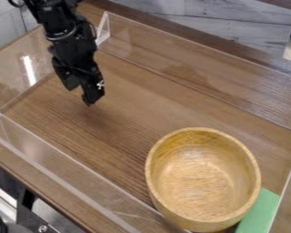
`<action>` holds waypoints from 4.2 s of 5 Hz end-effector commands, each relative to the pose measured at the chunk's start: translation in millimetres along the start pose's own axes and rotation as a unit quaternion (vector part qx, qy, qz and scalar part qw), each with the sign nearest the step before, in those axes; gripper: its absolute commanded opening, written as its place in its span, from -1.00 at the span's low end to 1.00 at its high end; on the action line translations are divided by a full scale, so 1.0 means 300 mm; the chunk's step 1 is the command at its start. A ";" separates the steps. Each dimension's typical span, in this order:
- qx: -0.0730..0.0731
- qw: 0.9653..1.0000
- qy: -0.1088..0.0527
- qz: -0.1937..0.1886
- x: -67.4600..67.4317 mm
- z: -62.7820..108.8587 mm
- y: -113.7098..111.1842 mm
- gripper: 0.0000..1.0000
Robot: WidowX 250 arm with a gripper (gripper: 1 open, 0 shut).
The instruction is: Remove the green block from inside the brown bowl and put it on the table
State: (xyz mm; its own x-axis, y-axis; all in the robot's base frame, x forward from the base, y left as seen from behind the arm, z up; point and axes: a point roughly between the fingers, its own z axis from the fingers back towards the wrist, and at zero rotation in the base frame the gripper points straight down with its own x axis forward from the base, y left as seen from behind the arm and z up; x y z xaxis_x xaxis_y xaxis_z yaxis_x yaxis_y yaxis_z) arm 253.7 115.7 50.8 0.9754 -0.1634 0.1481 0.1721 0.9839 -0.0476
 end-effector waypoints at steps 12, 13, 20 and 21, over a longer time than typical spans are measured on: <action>-0.050 0.997 0.047 0.030 0.090 -0.048 0.007 -1.00; -0.056 0.996 0.055 0.033 0.092 -0.046 0.002 -1.00; -0.090 0.990 0.094 0.050 0.103 -0.050 -0.005 -1.00; -0.094 0.989 0.098 0.052 0.104 -0.051 -0.005 -1.00</action>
State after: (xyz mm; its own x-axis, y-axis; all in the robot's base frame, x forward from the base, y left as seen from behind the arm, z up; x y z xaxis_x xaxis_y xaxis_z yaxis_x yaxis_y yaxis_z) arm 274.7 103.0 26.4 0.9894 -0.0924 -0.1119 0.0597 0.9619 -0.2668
